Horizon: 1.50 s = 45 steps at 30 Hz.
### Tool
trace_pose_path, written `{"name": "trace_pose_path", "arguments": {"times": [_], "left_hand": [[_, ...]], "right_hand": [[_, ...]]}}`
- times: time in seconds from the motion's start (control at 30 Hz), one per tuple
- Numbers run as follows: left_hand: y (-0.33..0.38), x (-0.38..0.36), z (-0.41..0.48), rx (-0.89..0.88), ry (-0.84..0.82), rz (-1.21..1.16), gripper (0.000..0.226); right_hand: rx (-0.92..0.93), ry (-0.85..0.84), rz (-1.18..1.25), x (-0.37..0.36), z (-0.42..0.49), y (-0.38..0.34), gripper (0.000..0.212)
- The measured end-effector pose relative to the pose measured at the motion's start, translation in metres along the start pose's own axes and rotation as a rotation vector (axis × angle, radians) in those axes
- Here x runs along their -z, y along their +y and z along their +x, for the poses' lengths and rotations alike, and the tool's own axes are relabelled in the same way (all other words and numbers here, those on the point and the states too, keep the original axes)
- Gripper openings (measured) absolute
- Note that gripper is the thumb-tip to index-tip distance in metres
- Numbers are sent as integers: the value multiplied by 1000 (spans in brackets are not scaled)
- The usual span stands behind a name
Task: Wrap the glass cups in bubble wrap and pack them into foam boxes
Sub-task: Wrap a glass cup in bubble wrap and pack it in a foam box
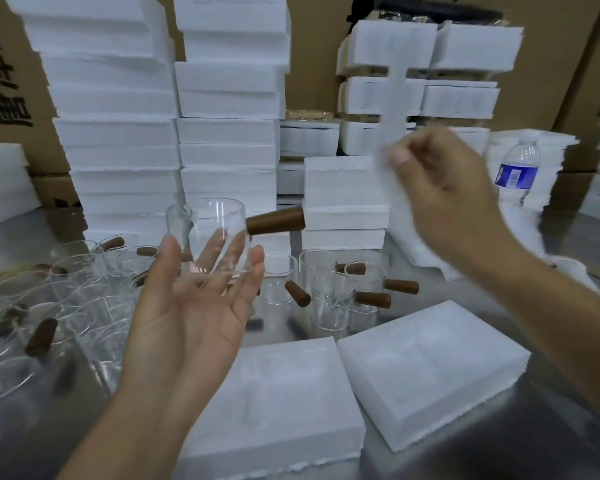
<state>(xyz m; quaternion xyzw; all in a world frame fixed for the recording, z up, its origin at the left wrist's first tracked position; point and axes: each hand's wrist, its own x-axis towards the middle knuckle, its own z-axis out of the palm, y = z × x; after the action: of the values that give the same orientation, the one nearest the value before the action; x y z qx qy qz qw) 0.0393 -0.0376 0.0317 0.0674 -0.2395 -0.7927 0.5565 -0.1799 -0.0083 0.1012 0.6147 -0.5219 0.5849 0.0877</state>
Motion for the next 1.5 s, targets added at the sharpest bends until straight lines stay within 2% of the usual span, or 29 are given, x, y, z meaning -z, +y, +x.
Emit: {"name": "trace_pose_path", "arguments": {"times": [0.07,0.17,0.3,0.4,0.43,0.5,0.57,0.67,0.73,0.83,0.93,1.0,1.07,1.13,1.2,1.3,1.43,1.5], "left_hand": [[6,3,-1,-19,-43,-67,85],[15,7,0,-37,-90,-142,75],[18,7,1,-62,-112,-112,66],[16,6,1,-71,-102,-70,64],[16,5,1,-69,-107,-58,66],[16,5,1,-58,-133,-34,70],[13,3,1,-39,-157,59,74],[0,-1,2,-12,-140,262,73],[-10,-3,0,-6,-155,404,63],[-21,-1,-4,-4,-170,553,40],[-26,4,-4,3,-164,647,38],[-29,6,-3,5,-200,688,43],[-31,7,-3,3,-209,742,61],[-34,9,-1,-8,-159,836,86],[-36,11,1,-19,-92,993,98],[-40,10,5,-30,-15,1186,78],[-56,1,13,-113,-12,1553,20],[-67,-6,18,-146,-24,1757,18]], "right_hand": [[75,-252,19,-10,-30,-15,9],[112,-661,-165,-24,-71,-22,16],[298,-802,-285,-33,-102,-15,23],[169,-857,-177,-29,-109,-5,31],[69,-830,-75,-26,-108,-3,32],[-84,-623,136,-22,-106,2,27],[-137,-381,248,-18,-104,10,31],[-144,-225,251,-14,-101,16,44],[-114,-235,151,-15,-101,17,45],[-30,-321,-56,-17,-102,21,34],[-30,-404,-110,-16,-102,27,31],[-42,-450,-81,-15,-101,31,28],[-44,-465,-74,-13,-99,34,31],[-28,-427,-102,-11,-96,37,26],[-37,-359,-134,-5,-91,43,21],[-106,-231,-181,6,-83,55,21],[-197,-90,-109,9,-82,60,16],[-204,-85,-107,8,-83,59,14]]}}
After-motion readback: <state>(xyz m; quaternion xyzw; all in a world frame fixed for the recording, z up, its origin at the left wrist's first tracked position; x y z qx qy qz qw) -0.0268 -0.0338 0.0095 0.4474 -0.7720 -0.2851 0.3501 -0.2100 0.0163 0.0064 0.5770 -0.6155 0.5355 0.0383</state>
